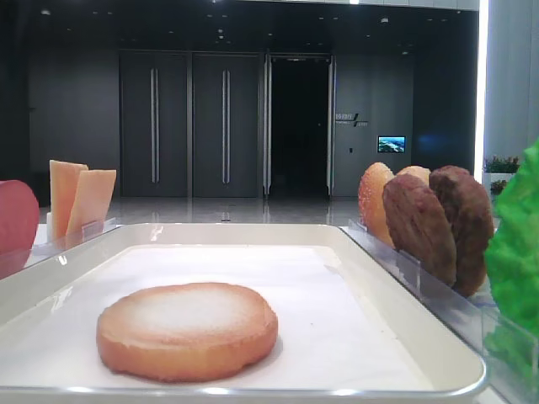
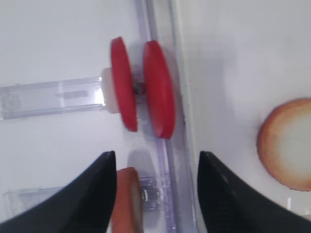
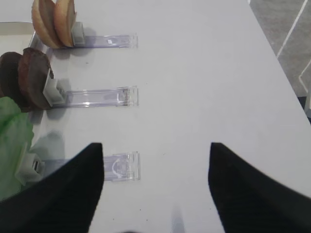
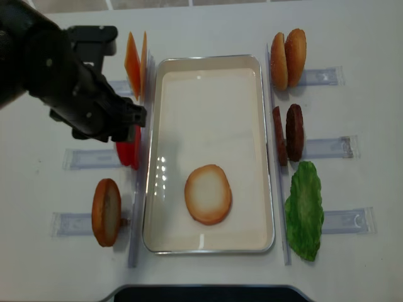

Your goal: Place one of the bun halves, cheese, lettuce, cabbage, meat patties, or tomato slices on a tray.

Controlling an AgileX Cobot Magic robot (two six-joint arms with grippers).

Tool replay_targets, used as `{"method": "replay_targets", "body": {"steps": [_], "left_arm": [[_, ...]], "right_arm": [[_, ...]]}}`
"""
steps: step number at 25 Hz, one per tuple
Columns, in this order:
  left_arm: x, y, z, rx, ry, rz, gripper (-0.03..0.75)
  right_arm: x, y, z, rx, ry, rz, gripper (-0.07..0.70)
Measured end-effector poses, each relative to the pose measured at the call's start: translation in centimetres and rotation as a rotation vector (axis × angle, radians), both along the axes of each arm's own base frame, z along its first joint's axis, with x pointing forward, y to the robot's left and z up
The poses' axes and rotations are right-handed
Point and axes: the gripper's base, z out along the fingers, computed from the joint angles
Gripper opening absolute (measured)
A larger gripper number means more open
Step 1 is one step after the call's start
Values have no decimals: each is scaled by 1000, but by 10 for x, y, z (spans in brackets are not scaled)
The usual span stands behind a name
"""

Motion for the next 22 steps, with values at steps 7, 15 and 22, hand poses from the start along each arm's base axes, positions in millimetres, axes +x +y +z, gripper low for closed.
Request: {"method": "replay_targets", "body": {"steps": [7, 15, 22], "left_arm": [[-3, 51, 15, 83, 11, 148, 412], [-10, 80, 24, 149, 27, 199, 412], [-28, 86, 33, 157, 5, 189, 396]], "right_arm": [[0, 0, 0, 0, 0, 0, 470], [0, 0, 0, 0, 0, 0, 470], [0, 0, 0, 0, 0, 0, 470]]}}
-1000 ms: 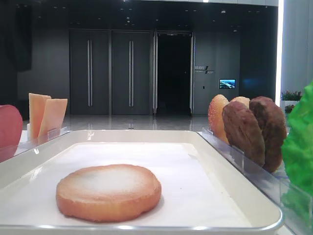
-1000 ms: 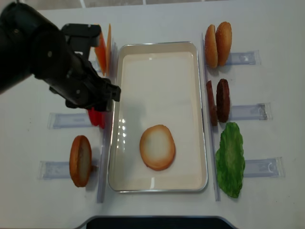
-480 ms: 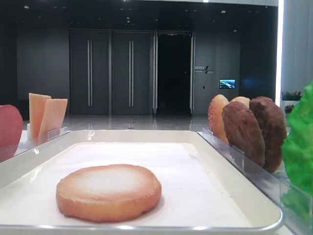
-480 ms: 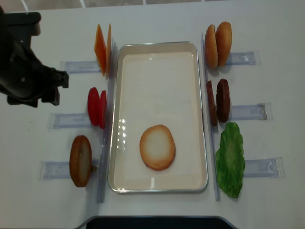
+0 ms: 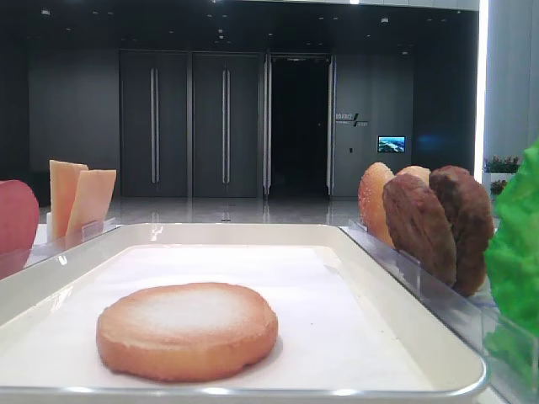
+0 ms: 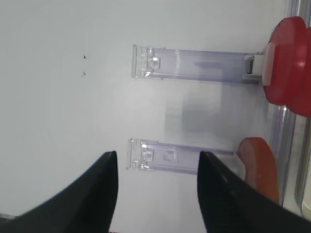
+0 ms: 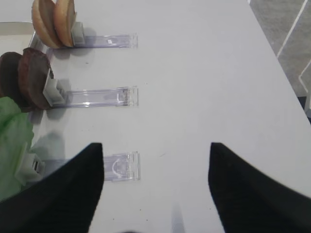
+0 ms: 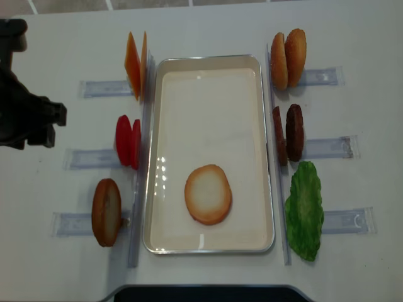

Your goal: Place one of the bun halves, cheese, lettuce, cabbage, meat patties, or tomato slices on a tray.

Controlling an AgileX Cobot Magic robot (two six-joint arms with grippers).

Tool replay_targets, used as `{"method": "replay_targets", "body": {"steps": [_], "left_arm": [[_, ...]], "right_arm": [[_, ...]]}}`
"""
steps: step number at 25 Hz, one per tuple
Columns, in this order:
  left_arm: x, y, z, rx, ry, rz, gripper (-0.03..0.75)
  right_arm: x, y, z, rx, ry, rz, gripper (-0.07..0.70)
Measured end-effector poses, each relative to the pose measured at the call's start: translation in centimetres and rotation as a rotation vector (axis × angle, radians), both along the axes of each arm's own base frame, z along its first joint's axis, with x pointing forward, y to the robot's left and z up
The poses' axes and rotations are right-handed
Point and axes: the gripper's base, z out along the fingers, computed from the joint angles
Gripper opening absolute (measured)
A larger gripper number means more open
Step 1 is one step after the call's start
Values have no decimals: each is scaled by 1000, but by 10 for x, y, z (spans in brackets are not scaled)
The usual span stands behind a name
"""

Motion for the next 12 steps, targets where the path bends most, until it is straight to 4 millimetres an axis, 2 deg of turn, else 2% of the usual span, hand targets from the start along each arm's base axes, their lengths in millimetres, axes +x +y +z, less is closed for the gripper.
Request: {"method": "replay_targets", "body": {"steps": [5, 12], "left_arm": [[-31, 6, 2, -5, -26, 4, 362], [-81, 13, 0, -61, -84, 14, 357]], "right_arm": [[0, 0, 0, 0, 0, 0, 470], [0, 0, 0, 0, 0, 0, 470]]}}
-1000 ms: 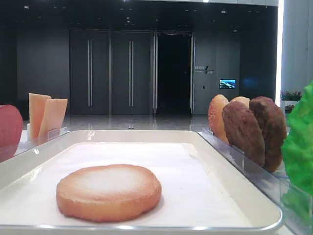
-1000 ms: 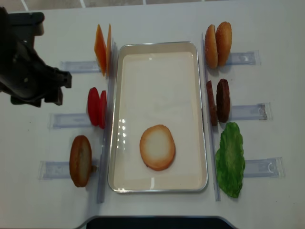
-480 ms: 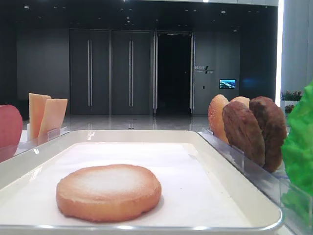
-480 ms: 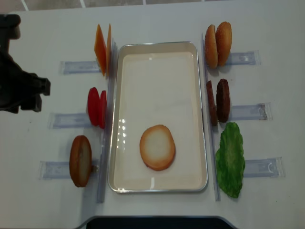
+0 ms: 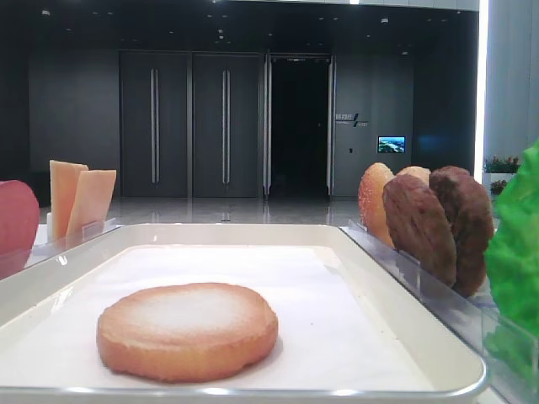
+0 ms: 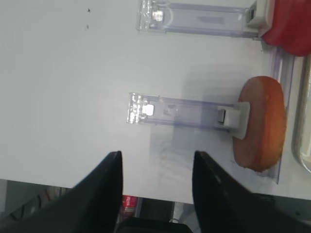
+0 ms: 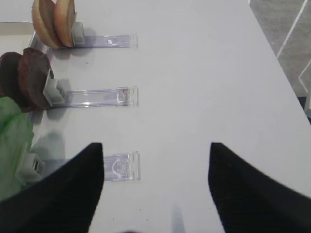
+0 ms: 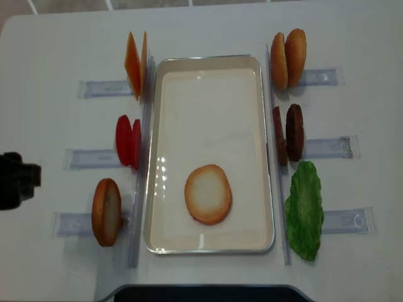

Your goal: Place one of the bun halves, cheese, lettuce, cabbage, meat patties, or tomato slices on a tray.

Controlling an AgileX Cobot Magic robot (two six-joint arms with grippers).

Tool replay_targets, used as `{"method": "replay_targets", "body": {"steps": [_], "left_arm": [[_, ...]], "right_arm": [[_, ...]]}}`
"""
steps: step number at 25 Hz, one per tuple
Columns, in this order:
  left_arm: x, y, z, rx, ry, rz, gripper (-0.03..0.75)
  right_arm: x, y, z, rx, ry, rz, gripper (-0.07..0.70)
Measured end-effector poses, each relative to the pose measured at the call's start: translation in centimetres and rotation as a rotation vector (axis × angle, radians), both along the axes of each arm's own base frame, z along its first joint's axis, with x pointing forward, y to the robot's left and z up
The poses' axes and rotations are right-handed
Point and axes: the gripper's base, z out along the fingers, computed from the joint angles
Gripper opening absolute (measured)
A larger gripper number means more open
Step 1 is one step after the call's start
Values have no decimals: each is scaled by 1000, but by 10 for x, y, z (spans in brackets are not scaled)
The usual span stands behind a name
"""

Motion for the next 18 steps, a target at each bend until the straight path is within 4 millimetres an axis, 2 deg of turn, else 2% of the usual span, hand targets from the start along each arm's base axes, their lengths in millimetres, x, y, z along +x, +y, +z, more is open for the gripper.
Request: {"method": "replay_targets", "body": {"steps": [7, 18], "left_arm": [[-41, 4, -2, -73, -99, -7, 337], [-76, 10, -27, -70, -192, -56, 307]], "right_arm": [[0, 0, 0, 0, 0, 0, 470], [0, 0, 0, 0, 0, 0, 470]]}}
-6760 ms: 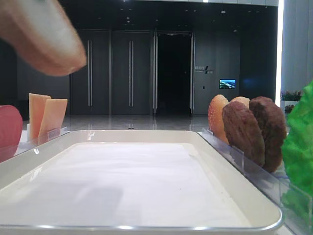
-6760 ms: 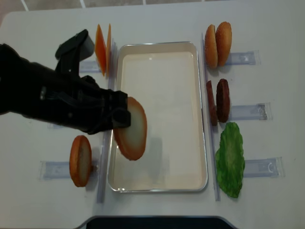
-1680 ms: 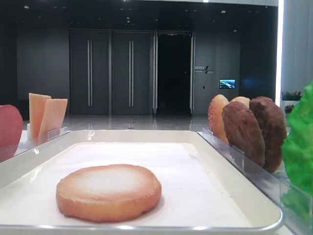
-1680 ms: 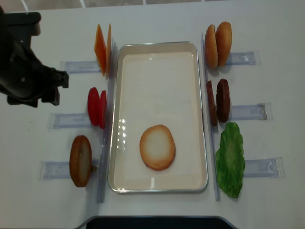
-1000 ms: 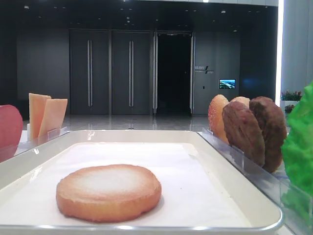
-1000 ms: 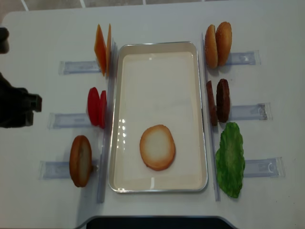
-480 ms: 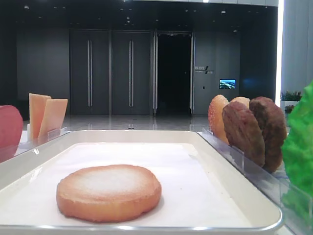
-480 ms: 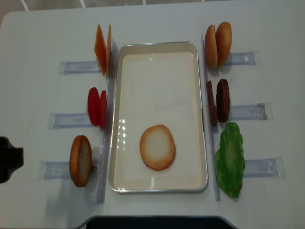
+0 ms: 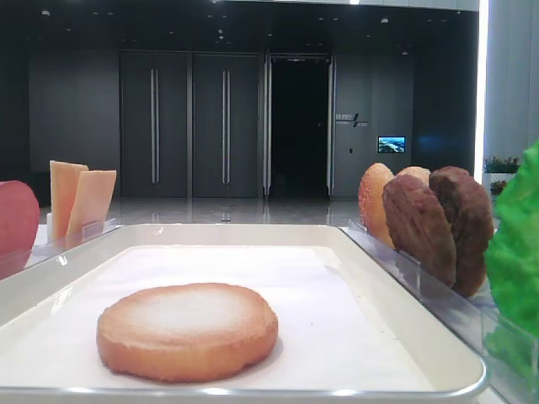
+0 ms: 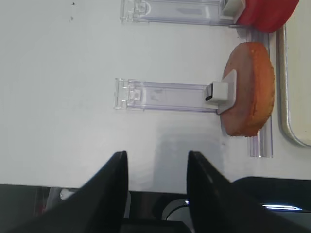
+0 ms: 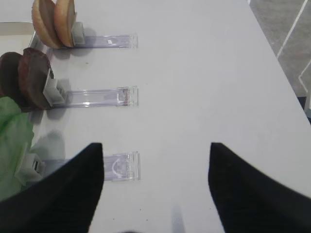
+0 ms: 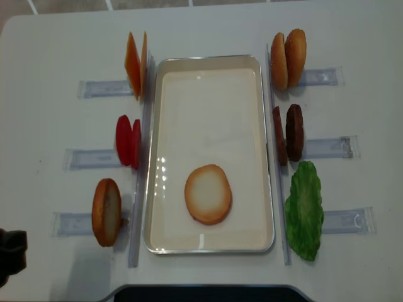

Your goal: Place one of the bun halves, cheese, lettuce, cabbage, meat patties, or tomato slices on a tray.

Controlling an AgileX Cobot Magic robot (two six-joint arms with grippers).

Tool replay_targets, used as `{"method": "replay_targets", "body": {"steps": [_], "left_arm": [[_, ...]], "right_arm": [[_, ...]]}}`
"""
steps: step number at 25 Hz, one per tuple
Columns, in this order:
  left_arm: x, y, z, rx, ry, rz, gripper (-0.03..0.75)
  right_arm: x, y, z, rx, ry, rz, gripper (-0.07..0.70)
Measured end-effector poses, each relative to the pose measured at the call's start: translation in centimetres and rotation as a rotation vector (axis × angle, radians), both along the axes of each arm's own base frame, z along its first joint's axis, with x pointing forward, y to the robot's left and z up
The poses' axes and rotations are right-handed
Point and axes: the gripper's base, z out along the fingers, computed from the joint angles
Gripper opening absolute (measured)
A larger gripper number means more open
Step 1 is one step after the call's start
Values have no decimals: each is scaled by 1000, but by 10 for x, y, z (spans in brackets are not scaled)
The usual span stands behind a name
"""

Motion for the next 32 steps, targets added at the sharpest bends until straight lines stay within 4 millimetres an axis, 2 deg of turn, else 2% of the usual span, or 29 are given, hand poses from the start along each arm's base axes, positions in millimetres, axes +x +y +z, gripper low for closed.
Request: {"method": "replay_targets", "body": {"steps": [8, 14, 32], "left_arm": [[-11, 1, -12, -23, -90, -4, 303], [-19, -4, -9, -24, -151, -86, 303], [-52, -4, -5, -15, -379, -91, 274]], "right_arm": [[0, 0, 0, 0, 0, 0, 470], [0, 0, 0, 0, 0, 0, 470], [0, 0, 0, 0, 0, 0, 470]]}}
